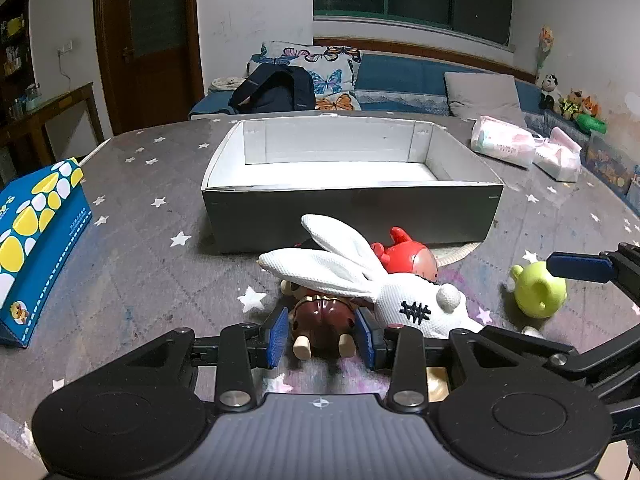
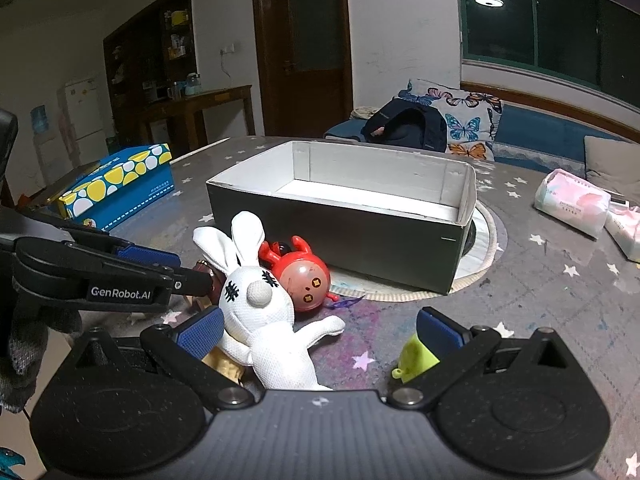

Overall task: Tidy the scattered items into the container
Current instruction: 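Lower the left gripper onto the white plush bunny and close on it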

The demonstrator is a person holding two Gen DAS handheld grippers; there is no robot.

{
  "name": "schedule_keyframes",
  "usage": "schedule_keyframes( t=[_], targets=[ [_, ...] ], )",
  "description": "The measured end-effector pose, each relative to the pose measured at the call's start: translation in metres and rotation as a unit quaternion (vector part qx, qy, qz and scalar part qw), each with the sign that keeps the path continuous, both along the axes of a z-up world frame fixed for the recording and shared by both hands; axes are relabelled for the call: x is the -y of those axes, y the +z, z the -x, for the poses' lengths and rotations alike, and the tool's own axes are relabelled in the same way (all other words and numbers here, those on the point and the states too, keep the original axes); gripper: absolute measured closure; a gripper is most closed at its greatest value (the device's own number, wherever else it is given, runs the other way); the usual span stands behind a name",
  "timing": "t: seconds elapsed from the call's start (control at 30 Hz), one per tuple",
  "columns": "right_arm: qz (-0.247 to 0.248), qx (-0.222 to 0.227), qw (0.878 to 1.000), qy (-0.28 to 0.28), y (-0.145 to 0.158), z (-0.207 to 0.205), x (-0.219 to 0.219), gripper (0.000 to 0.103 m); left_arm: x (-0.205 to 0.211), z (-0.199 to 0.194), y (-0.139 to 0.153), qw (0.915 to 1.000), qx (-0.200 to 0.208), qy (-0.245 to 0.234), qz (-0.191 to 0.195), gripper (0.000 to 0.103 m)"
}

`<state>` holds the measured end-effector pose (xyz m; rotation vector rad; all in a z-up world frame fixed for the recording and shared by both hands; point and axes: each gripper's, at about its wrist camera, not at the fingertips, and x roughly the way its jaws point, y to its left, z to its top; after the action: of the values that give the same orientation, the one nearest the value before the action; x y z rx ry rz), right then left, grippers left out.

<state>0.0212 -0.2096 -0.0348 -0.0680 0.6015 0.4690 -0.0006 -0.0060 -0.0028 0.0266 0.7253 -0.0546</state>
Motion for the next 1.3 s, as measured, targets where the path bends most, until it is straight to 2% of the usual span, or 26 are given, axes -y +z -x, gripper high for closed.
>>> schedule_keyframes(
  t=[1.3],
  targets=[
    [-0.012,-0.024,0.999,0.017,-0.011,0.001,-0.010,0.000,0.004,0.001,-0.009,0.9997,-0.024,0.002,-0.007,0.064]
  ],
)
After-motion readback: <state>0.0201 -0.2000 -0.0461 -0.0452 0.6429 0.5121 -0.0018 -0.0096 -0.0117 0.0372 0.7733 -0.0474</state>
